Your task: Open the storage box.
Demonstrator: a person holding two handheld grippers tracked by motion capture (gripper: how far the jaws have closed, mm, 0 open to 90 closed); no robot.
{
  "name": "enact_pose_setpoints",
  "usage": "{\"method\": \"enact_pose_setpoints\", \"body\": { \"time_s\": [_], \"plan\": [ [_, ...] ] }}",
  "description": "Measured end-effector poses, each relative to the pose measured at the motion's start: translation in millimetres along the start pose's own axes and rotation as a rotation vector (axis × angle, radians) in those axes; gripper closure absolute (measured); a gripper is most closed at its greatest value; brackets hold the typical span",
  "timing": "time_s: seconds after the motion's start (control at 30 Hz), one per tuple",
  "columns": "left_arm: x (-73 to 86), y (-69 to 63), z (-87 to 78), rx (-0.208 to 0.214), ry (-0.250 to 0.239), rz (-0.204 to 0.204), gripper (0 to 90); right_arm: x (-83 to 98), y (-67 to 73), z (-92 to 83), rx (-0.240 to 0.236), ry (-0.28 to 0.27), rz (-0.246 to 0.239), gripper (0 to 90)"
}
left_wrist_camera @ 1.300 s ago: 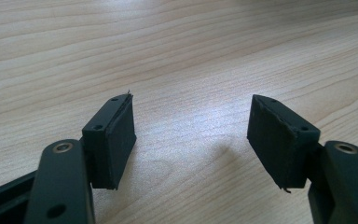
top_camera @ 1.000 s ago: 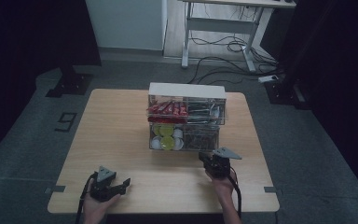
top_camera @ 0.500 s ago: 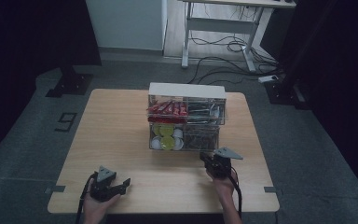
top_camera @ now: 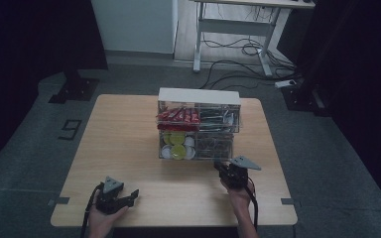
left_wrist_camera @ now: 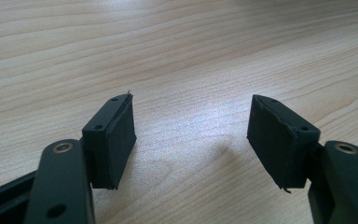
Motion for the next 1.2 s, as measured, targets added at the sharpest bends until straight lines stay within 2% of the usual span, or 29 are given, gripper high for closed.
{"method": "enact_pose_setpoints", "body": {
  "time_s": [0.6,0.67,0.9,1.2],
  "plan": [
    [-0.1,2.6,-2.5,-0.003,-0.006,-0.008,32.2,-14.3,6.5,-8.2,-0.003,-0.035,-0.015,89.2],
    [-0.1,3.1,-2.7,-0.006,-0.011,-0.011,32.2,-17.6,7.2,-9.0,-0.007,-0.044,-0.005,89.1],
    [0.1,3.8,-3.1,-0.001,-0.007,-0.014,32.2,-34.8,11.5,-11.2,0.001,-0.060,-0.023,89.2],
    [0.2,4.9,-3.7,-0.002,-0.010,-0.016,32.2,-47.0,12.3,-10.1,0.004,-0.067,-0.014,89.1]
  ]
}}
Point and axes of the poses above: each handheld gripper's, and its own axes: z roughly forward along the jaws, x roughly out of its underside, y roughly to its left, the point moved 6 cm from there along z, roughly forward along the jaws, and after that the axes turned 11 degrees about z, right-handed, at the moved point
